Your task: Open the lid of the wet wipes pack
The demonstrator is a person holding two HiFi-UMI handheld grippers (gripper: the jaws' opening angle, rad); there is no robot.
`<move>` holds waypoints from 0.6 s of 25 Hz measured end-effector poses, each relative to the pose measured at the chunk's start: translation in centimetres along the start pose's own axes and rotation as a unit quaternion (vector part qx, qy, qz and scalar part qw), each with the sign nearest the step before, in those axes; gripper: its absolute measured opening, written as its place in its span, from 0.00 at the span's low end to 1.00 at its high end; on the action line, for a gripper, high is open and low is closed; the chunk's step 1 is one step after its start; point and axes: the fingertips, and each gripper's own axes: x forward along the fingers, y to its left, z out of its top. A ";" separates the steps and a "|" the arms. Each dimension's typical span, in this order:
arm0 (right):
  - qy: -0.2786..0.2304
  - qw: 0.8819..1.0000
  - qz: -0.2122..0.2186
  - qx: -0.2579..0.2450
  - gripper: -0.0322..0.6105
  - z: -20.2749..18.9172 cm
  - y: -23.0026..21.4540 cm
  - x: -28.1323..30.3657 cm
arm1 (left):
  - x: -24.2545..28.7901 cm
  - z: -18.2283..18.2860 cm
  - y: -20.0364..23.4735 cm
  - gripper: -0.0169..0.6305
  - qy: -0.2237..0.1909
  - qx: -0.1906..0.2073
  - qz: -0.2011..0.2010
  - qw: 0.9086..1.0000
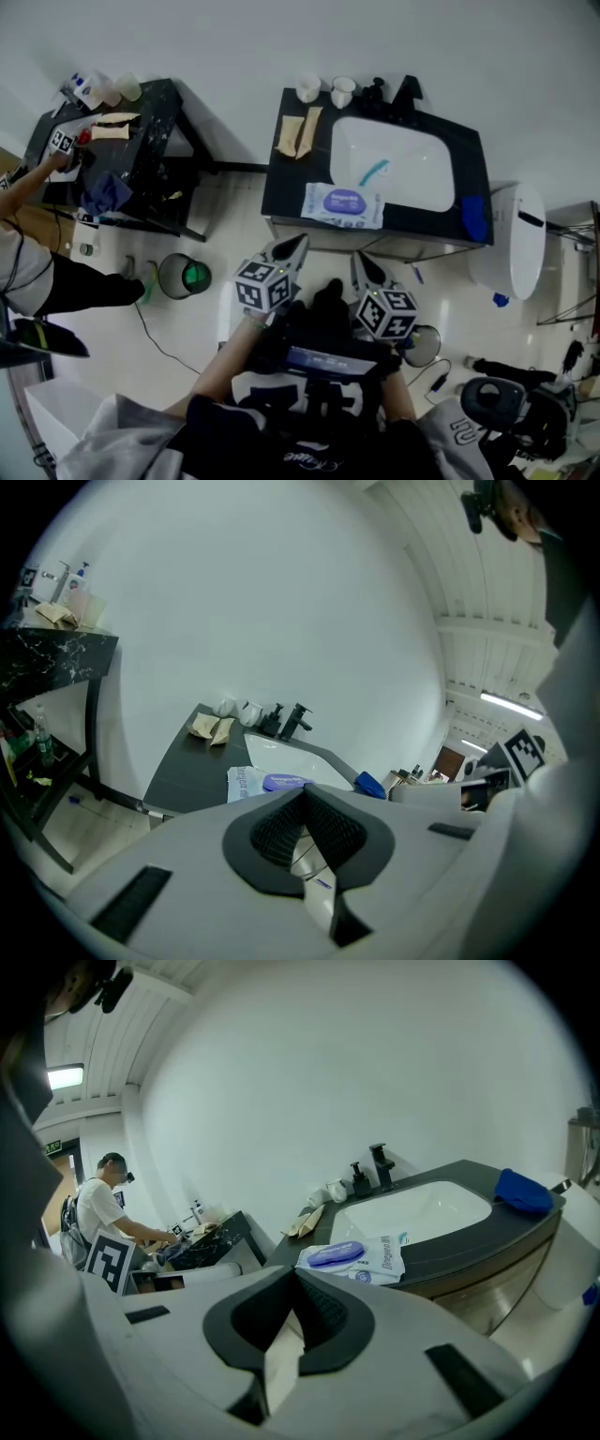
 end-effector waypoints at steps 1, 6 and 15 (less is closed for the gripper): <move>0.002 1.000 0.001 0.000 0.07 0.2 -0.3 0.3 | 0.3 0.0 0.2 0.04 0.002 -0.001 0.002 1.000; 0.010 1.000 0.009 -0.010 0.07 1.5 -1.7 2.3 | 1.9 0.2 1.9 0.04 0.003 -0.008 0.023 1.000; 0.042 0.998 0.047 -0.024 0.07 3.6 -3.9 6.0 | 6.2 0.7 3.7 0.04 0.012 -0.028 0.052 0.998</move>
